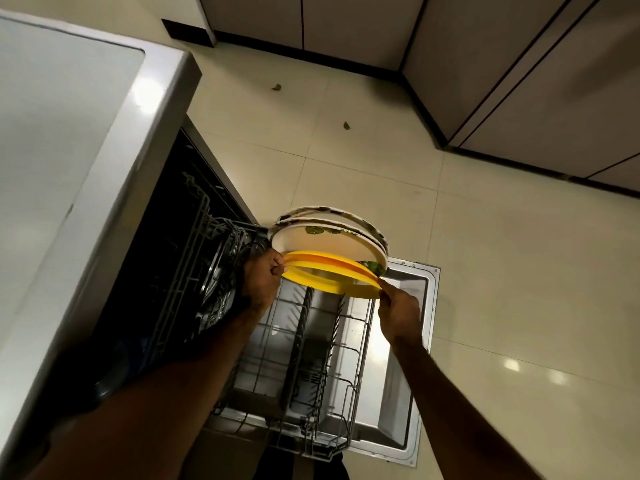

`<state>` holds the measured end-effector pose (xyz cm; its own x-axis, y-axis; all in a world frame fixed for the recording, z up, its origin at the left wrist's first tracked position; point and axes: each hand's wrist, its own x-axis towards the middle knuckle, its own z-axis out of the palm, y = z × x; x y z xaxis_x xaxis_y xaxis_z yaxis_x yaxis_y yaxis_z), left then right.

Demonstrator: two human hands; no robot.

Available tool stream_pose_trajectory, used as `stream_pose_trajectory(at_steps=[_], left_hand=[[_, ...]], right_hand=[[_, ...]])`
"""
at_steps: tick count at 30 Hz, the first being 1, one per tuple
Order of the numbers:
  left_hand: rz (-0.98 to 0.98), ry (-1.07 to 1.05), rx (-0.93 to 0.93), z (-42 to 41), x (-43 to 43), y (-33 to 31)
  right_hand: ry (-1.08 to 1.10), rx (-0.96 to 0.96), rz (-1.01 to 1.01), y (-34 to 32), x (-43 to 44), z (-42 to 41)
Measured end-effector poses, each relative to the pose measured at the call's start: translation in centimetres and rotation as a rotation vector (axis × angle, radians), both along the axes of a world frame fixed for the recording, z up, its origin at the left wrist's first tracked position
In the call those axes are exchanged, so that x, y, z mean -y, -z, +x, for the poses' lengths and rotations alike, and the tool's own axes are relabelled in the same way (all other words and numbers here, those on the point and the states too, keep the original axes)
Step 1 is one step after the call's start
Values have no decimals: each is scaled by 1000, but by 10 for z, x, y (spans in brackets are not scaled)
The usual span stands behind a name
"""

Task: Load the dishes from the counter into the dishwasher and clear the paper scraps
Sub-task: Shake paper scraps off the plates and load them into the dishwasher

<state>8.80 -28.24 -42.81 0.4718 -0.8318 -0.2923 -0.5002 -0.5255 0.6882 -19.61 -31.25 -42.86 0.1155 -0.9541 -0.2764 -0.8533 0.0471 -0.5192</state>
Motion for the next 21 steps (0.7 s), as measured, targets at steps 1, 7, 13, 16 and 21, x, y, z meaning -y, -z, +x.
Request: stream_pose_trajectory(at_steps=[1, 7, 13, 16, 21], left_hand=[[13, -3, -25, 0, 1, 5], [182, 27, -177, 13, -2, 43], [364, 197, -204, 18, -18, 36], [397, 304, -107, 7, -16, 12], [391, 404, 18, -7, -11, -28]], right_hand=[[9, -1, 21, 1, 2, 1], [119, 94, 129, 11, 5, 6], [92, 162, 168, 4, -5, 13], [79, 182, 151, -8, -6, 17], [1, 210, 135, -44, -4, 24]])
